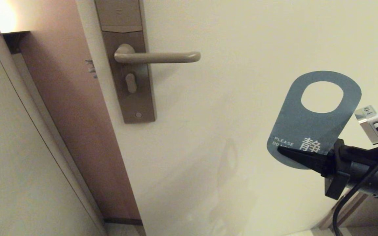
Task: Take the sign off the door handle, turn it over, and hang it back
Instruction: Hang the sign back with the other side facing out
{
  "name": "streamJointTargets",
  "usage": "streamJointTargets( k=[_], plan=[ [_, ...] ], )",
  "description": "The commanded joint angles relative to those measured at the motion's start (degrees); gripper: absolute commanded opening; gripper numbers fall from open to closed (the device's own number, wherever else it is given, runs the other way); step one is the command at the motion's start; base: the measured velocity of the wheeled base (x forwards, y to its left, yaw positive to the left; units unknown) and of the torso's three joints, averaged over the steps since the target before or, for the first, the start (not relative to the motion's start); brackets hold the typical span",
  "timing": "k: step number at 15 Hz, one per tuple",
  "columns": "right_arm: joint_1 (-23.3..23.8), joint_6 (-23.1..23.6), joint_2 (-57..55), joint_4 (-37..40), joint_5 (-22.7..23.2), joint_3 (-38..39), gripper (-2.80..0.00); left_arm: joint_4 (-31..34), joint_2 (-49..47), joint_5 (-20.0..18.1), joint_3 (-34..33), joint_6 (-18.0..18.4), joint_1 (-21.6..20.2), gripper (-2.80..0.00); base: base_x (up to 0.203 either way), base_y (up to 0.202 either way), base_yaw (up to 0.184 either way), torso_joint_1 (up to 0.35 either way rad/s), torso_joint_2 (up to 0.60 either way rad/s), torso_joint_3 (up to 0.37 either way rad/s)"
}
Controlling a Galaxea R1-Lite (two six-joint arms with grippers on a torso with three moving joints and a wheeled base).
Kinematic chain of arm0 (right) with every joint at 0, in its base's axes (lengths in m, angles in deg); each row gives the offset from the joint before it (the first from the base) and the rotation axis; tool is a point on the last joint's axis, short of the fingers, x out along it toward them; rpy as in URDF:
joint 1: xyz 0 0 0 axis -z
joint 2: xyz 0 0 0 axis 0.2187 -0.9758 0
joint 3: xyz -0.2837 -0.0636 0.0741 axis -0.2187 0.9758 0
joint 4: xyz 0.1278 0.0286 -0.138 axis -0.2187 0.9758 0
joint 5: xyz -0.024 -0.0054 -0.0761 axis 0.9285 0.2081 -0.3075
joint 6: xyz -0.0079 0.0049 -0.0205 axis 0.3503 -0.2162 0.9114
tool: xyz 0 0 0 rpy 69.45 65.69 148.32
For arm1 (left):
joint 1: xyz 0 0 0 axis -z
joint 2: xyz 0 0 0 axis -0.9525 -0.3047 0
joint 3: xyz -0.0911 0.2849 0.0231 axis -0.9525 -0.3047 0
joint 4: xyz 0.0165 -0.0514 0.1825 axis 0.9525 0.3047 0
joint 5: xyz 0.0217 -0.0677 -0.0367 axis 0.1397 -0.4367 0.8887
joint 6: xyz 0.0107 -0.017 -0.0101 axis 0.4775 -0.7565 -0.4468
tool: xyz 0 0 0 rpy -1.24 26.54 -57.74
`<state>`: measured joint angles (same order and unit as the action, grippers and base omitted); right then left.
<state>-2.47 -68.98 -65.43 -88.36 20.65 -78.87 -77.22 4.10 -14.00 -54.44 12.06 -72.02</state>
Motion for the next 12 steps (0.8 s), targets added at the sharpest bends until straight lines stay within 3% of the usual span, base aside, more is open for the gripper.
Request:
streamJointTargets(
  k=[1, 7, 12],
  plan=[
    [0.0, 0.0, -0.2, -0.3, 0.3, 0.0, -2.80, 0.4, 0.3, -1.0, 0.1, 1.0, 0.0, -2.80, 0.000, 0.000, 0.000, 0.000, 0.00, 0.000],
    [0.0, -0.2, -1.1, -0.3, 0.3, 0.0, -2.80, 0.7, 0.3, -1.2, 0.1, 1.4, 0.0, -2.80, 0.000, 0.000, 0.000, 0.000, 0.00, 0.000],
    [0.1, -0.5, 0.4, -0.2, 0.3, 1.0, -2.80, 0.7, 0.3, -0.6, 0.1, -1.6, 0.0, -2.80, 0.000, 0.000, 0.000, 0.000, 0.00, 0.000]
  ],
)
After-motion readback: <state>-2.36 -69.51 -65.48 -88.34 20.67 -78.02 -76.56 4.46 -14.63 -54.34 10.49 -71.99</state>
